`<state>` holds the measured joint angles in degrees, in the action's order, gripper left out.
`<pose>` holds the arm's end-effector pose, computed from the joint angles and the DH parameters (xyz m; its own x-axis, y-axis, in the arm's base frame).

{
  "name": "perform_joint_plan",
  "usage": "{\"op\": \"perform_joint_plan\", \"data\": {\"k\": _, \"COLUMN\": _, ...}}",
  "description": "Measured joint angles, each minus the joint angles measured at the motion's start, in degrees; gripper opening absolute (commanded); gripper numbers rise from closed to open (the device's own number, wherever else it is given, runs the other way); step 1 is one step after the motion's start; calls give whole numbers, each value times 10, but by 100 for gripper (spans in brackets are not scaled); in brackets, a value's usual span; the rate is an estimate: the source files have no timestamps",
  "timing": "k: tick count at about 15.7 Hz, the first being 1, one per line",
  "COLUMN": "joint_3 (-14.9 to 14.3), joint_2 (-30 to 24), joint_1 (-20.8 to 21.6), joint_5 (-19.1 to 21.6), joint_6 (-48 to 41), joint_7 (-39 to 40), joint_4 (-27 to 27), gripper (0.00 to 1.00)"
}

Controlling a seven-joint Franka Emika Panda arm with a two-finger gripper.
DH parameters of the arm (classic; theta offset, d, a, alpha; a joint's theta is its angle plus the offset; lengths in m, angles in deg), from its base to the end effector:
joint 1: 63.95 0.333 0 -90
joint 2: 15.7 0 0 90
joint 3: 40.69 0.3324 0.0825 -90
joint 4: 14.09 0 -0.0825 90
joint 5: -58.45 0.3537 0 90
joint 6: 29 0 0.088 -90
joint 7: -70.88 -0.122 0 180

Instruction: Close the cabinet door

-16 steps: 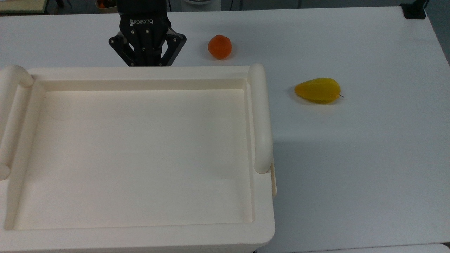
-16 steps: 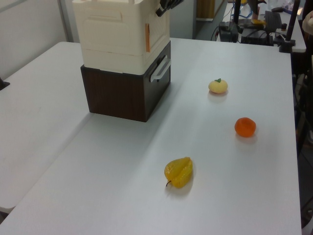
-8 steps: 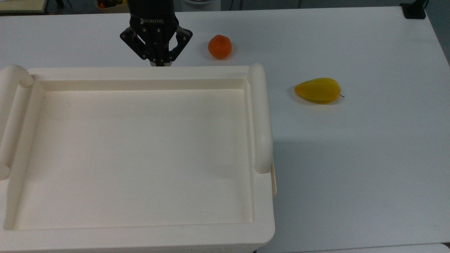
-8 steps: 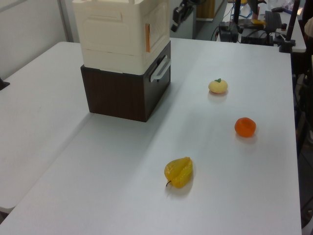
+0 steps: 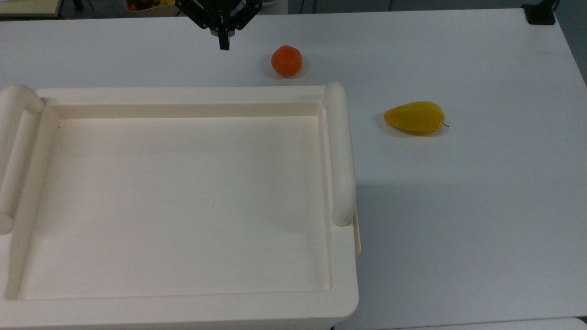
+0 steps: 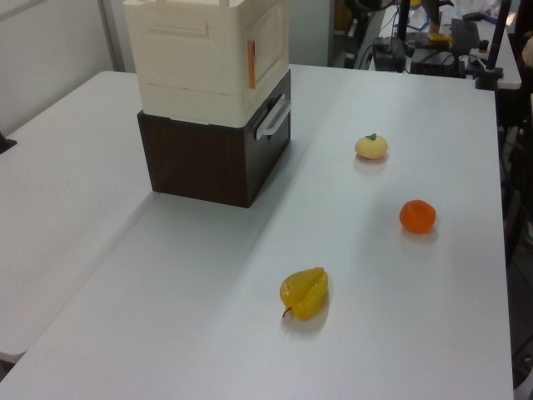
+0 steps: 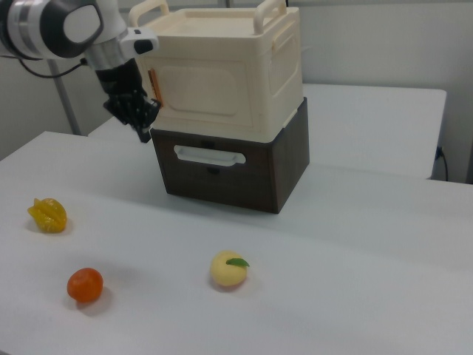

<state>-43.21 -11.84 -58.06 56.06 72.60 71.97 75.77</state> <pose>0.5661 0.0300 0.6098 0.9870 0.0861 0.1361 0.0803 -0.9957 0.0472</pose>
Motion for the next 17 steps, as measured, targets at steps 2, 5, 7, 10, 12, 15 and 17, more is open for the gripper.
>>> {"op": "perform_joint_plan", "data": {"k": 2, "joint_3": 0, "joint_2": -17, "joint_1": 9, "joint_5": -17, "joint_6": -14, "joint_7": 9, "joint_4": 25, "gripper": 0}}
{"op": "perform_joint_plan", "data": {"k": 5, "joint_3": -3, "joint_2": -33, "joint_1": 14, "joint_5": -27, "joint_6": -32, "joint_7": 16, "joint_4": 51, "gripper": 6}}
{"op": "perform_joint_plan", "data": {"k": 7, "joint_3": -9, "joint_2": -37, "joint_1": 14, "joint_5": -27, "joint_6": -41, "joint_7": 22, "joint_4": 55, "gripper": 30}}
{"op": "perform_joint_plan", "data": {"k": 10, "joint_3": -13, "joint_2": -38, "joint_1": 11, "joint_5": -27, "joint_6": -55, "joint_7": 22, "joint_4": 56, "gripper": 100}}
{"op": "perform_joint_plan", "data": {"k": 12, "joint_3": -14, "joint_2": -38, "joint_1": 10, "joint_5": -27, "joint_6": -57, "joint_7": 22, "joint_4": 56, "gripper": 100}}
{"op": "perform_joint_plan", "data": {"k": 15, "joint_3": -14, "joint_2": -38, "joint_1": 10, "joint_5": -27, "joint_6": -58, "joint_7": 22, "joint_4": 56, "gripper": 100}}
{"op": "perform_joint_plan", "data": {"k": 17, "joint_3": -14, "joint_2": -38, "joint_1": 10, "joint_5": -27, "joint_6": -59, "joint_7": 22, "joint_4": 56, "gripper": 100}}
